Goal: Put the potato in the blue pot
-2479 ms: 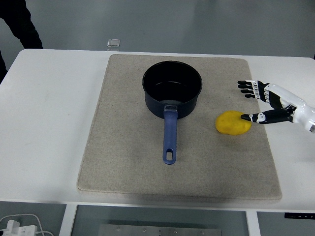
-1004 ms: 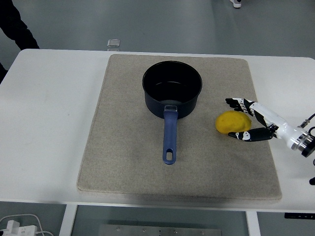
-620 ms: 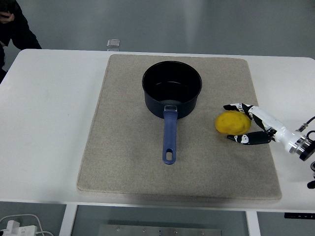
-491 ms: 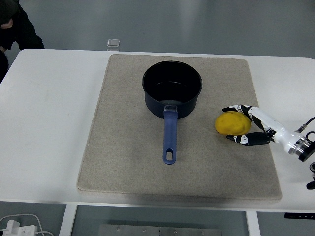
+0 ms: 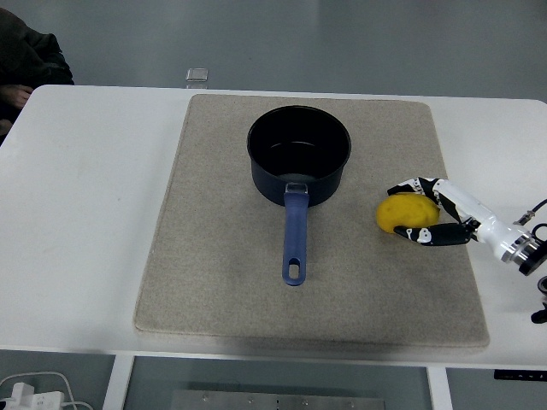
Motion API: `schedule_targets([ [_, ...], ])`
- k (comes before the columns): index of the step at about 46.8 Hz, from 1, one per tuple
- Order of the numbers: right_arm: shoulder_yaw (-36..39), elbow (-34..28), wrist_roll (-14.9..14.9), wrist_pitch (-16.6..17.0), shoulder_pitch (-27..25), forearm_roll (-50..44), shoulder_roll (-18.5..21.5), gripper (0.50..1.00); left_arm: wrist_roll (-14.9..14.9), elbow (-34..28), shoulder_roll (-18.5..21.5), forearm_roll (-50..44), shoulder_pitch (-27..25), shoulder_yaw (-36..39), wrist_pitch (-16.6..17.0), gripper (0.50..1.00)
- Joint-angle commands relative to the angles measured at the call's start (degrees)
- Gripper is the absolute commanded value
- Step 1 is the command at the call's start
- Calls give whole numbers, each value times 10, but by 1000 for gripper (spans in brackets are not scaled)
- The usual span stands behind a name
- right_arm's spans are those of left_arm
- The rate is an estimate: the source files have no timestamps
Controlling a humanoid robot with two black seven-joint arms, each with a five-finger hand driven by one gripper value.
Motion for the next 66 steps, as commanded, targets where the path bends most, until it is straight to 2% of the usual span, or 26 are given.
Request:
schedule_targets([
  [1,4,3,0,0,7,4,-3,500,0,0,0,0,0,0,0,996],
  [25,-12,0,-6,7,126,102,5,500,0,0,0,0,0,0,0,996],
  [31,-44,-12,-6,7,165,110,29,500,0,0,0,0,0,0,0,996],
  [40,-96,-52,-6,7,225,144,82,500,0,-1,0,0,0,0,0,996],
  [48,-142,-99,-6,12,268,162,150,500,0,0,0,0,0,0,1,996],
  [60,-169,-175,-6,13,276,167,252,500,0,1,0,0,0,-2,0,996],
  [66,-169,-202,-6,15,276,167,287,500,0,0,0,0,0,-3,1,996],
])
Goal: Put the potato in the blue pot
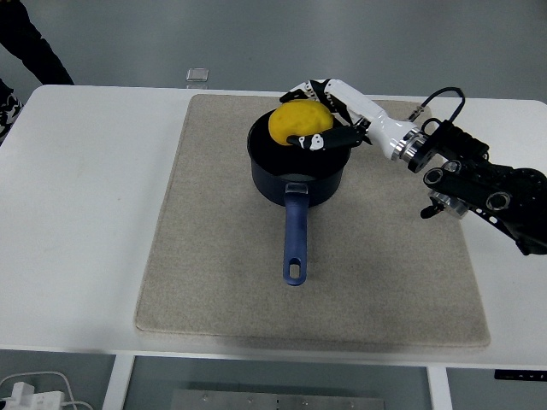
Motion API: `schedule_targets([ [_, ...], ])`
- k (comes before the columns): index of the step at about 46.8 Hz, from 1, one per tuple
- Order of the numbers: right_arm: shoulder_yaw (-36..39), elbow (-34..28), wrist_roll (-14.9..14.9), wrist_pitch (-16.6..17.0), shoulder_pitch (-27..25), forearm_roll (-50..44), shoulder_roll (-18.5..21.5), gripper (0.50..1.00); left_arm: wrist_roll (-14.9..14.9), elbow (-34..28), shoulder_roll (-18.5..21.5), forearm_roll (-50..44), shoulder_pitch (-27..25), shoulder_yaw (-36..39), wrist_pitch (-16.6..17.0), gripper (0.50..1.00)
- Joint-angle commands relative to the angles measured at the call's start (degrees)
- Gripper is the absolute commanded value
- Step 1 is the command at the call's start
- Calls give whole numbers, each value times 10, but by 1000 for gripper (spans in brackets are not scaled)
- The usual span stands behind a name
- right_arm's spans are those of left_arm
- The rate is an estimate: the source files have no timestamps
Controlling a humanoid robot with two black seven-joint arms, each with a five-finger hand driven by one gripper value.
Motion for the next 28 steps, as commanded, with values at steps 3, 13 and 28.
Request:
schedule_targets([
  [3,0,-23,0,4,0,0,28,500,0,0,0,0,0,0,0,996],
  [13,0,-40,0,7,4,3,42,500,0,0,0,0,0,1,-1,996],
  [28,-1,-56,0,8,3,3,42,500,0,-1,0,0,0,2,-1,996],
])
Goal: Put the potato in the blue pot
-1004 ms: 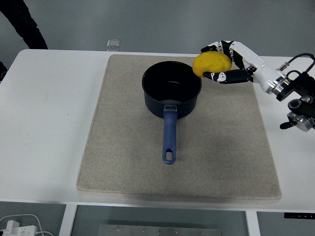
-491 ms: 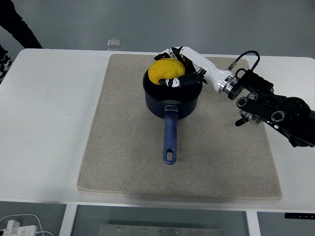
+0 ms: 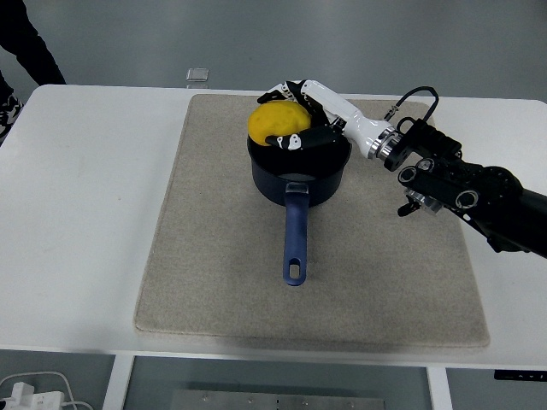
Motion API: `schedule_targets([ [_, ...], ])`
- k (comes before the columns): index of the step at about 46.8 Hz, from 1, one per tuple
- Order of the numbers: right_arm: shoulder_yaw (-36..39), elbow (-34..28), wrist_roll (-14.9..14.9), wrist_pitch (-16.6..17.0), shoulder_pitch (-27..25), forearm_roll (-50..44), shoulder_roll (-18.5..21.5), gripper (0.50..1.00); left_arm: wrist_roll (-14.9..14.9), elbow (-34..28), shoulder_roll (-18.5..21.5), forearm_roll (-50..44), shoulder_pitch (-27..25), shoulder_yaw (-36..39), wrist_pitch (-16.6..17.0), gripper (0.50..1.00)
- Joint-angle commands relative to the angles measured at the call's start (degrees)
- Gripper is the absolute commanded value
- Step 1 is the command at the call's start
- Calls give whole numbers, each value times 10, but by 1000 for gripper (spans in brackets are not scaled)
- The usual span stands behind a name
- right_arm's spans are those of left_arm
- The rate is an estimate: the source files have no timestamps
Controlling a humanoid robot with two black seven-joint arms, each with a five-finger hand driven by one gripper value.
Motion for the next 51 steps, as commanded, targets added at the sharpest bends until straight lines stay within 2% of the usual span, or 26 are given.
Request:
schedule_targets([
  [1,0,-5,0,0,-1,0,0,500,0,0,0,0,0,1,0,996],
  [13,-13,-29,0,10,-6,-1,1,500,0,0,0,0,0,-1,0,996],
  [19,-43,-50,0,9,-10,0,21,500,0,0,0,0,0,-1,1,996],
  [49,-40,-53,0,8,-9,1,22,500,0,0,0,0,0,-2,2,996],
  [51,-40,-53,0,8,-9,1,22,527,0,0,0,0,1,-2,2,996],
])
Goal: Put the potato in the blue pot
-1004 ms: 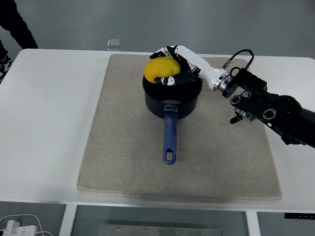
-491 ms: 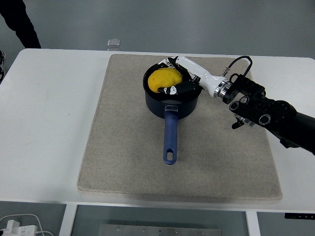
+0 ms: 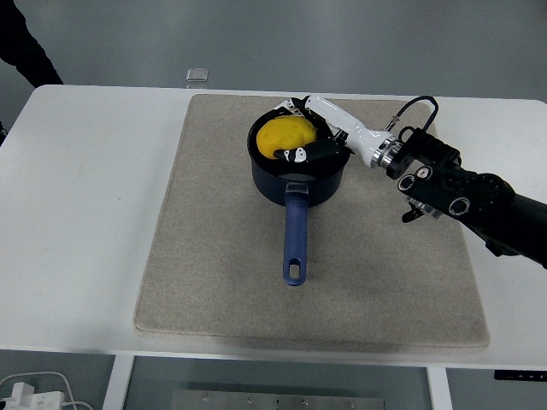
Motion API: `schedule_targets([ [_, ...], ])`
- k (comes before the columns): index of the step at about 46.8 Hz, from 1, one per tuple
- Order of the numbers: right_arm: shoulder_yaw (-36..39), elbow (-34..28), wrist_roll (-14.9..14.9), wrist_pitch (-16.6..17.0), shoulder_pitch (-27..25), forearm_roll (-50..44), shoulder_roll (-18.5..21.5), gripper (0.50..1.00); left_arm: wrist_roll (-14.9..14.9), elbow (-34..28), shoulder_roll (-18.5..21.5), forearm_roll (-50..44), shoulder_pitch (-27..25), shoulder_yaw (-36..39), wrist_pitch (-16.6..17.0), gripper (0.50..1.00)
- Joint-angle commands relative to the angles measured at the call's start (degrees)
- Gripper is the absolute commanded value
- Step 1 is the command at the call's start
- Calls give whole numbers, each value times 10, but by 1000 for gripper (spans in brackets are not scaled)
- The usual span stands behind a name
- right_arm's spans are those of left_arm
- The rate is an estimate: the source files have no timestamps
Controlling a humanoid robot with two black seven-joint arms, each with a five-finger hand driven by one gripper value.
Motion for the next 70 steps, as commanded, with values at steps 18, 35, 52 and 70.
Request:
schedule_targets([
  [18,3,-13,-1,-1,-1,26,4,930,0,0,0,0,0,0,0,996],
  [35,4,-13,-2,0,-1,37,1,930,0,0,0,0,2,1,0,996],
  [52,47,-13,-20,2,-5,79,-11,930,0,0,0,0,2,0,1,996],
  [70,224,-14,-123,37,-53,211,-51,930,0,0,0,0,2,3,1,996],
])
